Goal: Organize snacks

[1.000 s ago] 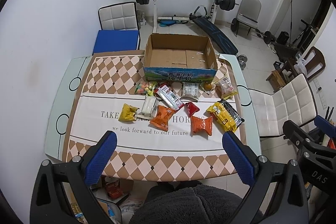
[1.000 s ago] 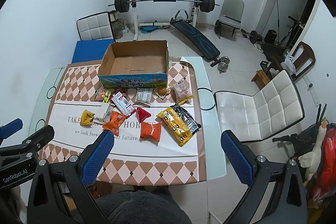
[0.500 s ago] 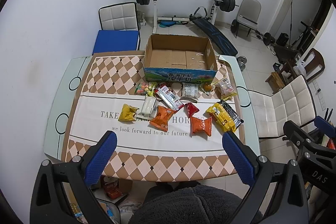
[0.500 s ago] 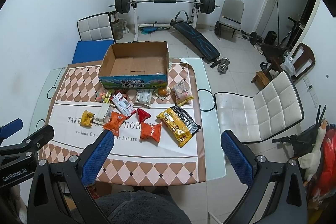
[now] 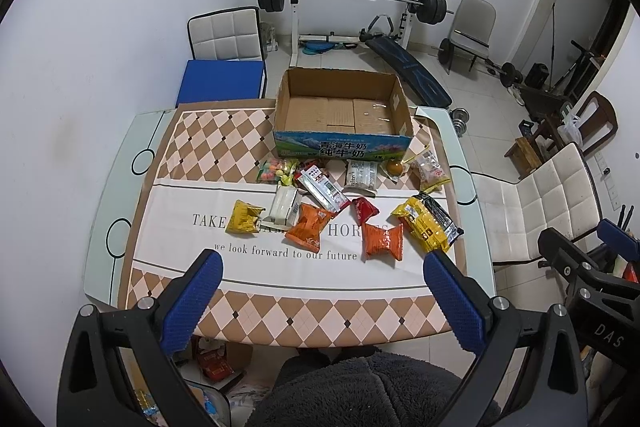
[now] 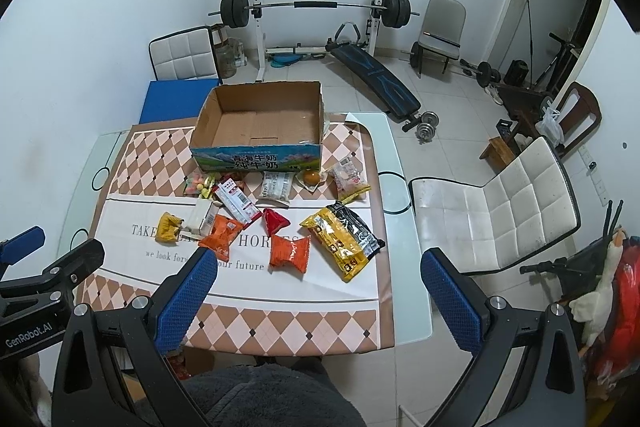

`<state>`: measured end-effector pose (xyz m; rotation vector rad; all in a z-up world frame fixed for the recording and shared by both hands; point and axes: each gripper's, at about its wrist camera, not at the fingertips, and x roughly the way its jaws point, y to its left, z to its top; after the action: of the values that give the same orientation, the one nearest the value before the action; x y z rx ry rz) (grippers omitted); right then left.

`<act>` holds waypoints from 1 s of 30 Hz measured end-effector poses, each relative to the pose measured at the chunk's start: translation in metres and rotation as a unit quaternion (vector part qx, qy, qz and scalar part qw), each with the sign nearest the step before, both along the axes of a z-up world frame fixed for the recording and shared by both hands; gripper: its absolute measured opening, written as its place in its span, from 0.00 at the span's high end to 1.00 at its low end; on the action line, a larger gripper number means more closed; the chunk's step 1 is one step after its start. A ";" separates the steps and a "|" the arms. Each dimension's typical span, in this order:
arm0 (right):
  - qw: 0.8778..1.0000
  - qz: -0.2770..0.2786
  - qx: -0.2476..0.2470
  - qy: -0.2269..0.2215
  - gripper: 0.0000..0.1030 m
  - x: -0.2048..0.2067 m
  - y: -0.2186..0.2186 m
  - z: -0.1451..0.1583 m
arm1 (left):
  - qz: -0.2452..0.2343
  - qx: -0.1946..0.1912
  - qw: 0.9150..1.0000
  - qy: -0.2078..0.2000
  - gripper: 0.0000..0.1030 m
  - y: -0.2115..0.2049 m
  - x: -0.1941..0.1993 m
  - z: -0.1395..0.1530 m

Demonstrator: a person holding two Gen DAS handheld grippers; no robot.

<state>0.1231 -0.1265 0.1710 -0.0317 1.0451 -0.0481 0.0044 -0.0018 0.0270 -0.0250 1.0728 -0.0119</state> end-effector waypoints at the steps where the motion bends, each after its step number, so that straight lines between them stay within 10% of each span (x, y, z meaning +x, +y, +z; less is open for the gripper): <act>1: 1.000 0.000 0.000 0.000 0.00 0.000 0.000 0.000 | 0.000 0.000 1.000 0.000 0.00 0.000 -0.001 -0.001; 22: 1.000 -0.004 0.011 0.009 0.00 0.023 0.009 0.006 | 0.006 0.003 1.000 -0.006 0.00 -0.002 0.016 0.005; 30: 0.998 -0.025 0.018 0.062 0.00 0.079 -0.037 -0.070 | 0.008 0.021 0.999 0.049 0.00 -0.014 0.086 -0.057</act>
<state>0.2024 -0.1636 0.1010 0.0245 1.1714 -0.0740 0.0908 -0.0157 -0.0300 0.0045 1.1697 0.0262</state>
